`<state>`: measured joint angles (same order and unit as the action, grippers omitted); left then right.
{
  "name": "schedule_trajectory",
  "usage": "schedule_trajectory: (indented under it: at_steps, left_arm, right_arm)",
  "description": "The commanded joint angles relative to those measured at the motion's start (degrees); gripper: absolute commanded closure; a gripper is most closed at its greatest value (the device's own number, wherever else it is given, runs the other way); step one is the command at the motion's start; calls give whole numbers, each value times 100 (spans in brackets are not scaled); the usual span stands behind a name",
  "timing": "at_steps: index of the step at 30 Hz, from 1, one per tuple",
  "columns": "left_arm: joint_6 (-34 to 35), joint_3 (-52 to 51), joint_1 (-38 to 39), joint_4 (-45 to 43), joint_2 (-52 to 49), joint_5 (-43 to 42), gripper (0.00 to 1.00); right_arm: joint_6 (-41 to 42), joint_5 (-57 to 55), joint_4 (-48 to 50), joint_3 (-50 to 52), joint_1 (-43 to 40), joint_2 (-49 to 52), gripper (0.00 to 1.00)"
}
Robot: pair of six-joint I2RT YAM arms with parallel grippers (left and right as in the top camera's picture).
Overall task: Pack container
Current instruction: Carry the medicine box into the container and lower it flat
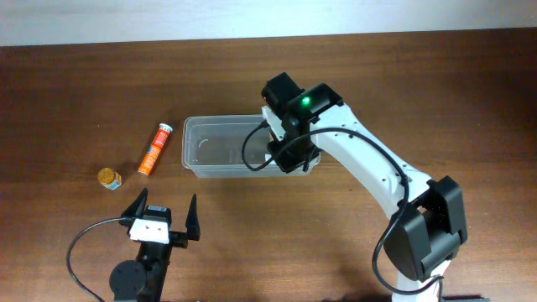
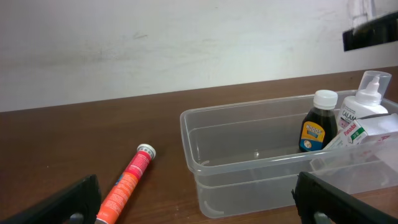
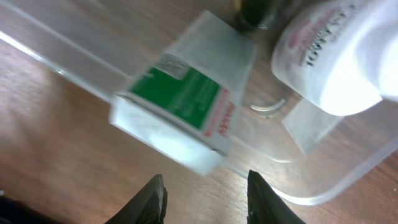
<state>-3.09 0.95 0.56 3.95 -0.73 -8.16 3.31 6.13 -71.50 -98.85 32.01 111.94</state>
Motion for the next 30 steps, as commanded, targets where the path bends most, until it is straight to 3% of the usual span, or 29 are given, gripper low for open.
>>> schedule_trajectory:
  at_steps: [1, 30]
  left_arm:
    - [-90, -44, -24, -2, 44, 0, 1]
    - [-90, -44, -24, -2, 44, 0, 1]
  right_arm:
    - [168, 31, 105, 81, -68, 0, 65]
    - [144, 852, 450, 83, -48, 0, 65]
